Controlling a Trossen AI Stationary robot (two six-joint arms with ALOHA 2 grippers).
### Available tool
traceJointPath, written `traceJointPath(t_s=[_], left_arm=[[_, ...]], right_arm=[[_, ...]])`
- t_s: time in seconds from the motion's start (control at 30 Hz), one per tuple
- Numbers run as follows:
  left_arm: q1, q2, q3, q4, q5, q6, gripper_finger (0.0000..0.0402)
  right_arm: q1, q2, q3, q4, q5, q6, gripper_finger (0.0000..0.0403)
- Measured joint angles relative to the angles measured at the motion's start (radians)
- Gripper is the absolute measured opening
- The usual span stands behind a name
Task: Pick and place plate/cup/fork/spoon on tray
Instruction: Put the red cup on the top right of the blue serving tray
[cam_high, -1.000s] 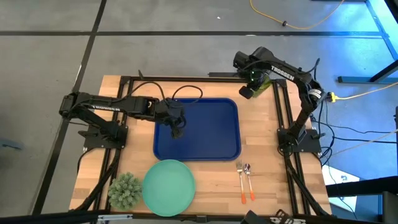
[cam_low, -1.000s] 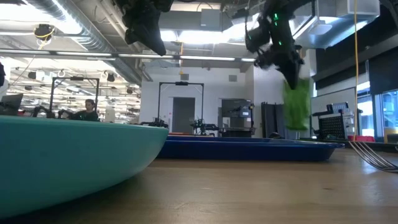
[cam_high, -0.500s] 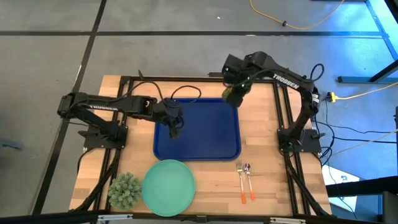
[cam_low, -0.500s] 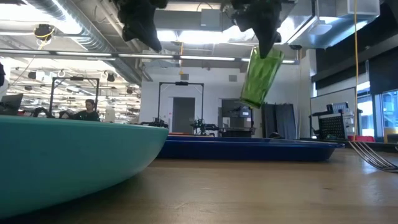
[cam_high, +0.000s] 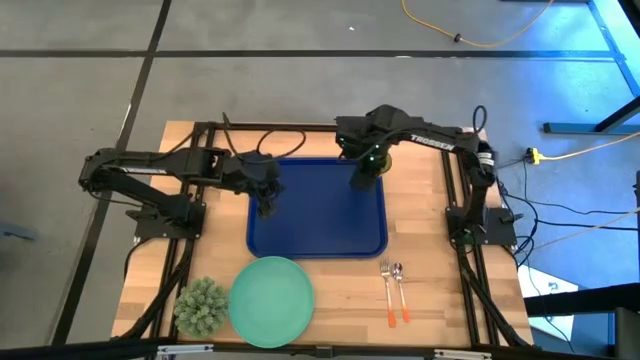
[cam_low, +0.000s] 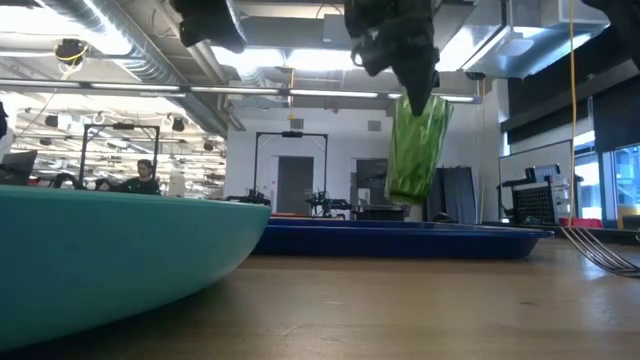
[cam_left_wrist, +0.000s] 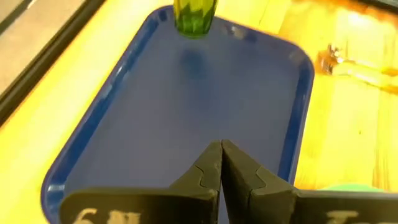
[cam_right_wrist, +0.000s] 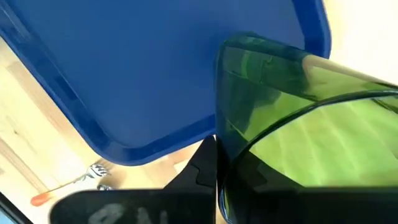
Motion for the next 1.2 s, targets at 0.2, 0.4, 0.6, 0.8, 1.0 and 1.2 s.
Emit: traceJointPath(t_s=[0.2,0.4,0.6,0.8,1.0,1.2], left_arm=[[0.000,-0.004,0.000,0.000,0.003,0.003,0.0000],[0.000,-0.004,0.000,-0.002,0.003,0.003,0.0000],[0.000,-0.004,0.000,-0.002,0.003,0.003,0.0000],[0.000,-0.004,0.000,-0.002,0.003,0.002,0.0000],[0.000,-0.004,0.000,-0.001,0.003,0.002,0.0000],[0.000,-0.004,0.000,-0.002,0.000,0.002,0.0000]], right_arm=[[-0.001,0.041,0.000,0.001,0.001,0.001,0.0011],[-0.003,0.075,0.000,0.000,0.001,0.004,0.0011],[-0.007,0.102,0.000,0.000,0.002,-0.015,0.0011],[-0.012,0.119,0.000,0.000,0.002,-0.023,0.0011],[-0.013,0.134,0.000,0.000,0.002,-0.030,0.0011],[-0.013,0.137,0.000,0.000,0.002,-0.026,0.0026]])
